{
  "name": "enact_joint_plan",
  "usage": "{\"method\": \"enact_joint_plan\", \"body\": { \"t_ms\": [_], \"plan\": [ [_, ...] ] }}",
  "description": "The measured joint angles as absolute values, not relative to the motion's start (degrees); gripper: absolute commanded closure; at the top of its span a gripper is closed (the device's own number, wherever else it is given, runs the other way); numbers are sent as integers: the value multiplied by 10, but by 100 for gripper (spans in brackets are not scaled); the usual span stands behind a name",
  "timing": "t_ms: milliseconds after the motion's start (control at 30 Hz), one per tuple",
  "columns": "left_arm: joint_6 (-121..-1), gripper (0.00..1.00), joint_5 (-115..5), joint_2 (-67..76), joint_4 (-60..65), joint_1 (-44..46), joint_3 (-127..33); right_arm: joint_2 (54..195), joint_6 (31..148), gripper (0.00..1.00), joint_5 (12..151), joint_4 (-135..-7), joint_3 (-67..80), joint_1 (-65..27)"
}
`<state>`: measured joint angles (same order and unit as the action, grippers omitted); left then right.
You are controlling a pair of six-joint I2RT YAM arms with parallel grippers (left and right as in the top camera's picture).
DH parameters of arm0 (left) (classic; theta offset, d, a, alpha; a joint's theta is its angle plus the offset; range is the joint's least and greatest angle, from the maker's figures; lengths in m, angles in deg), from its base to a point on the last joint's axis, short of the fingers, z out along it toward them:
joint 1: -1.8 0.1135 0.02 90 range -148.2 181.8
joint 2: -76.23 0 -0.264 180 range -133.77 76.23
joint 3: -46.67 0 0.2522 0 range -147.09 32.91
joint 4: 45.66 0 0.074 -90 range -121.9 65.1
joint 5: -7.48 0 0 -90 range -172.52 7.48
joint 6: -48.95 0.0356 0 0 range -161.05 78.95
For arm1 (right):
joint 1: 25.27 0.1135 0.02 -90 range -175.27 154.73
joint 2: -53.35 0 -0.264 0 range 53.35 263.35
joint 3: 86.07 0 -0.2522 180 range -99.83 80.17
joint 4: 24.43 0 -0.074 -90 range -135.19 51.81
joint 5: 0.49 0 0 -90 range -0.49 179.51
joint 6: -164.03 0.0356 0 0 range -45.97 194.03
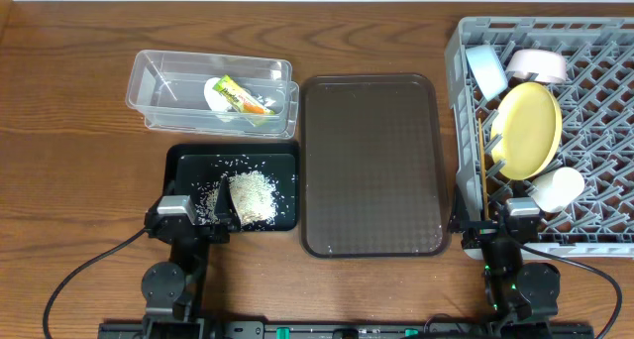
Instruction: Sort waste into correct bins and load items into the dishwasher rack
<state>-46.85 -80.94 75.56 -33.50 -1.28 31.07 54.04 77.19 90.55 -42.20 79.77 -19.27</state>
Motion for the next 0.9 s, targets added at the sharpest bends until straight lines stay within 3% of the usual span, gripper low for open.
{"method": "enact_joint_plan", "body": {
  "t_ms": [900],
  "plan": [
    [-457,9,-810,756,-305,-13,320,540,772,1,905,-422,798,-193]
  ]
}}
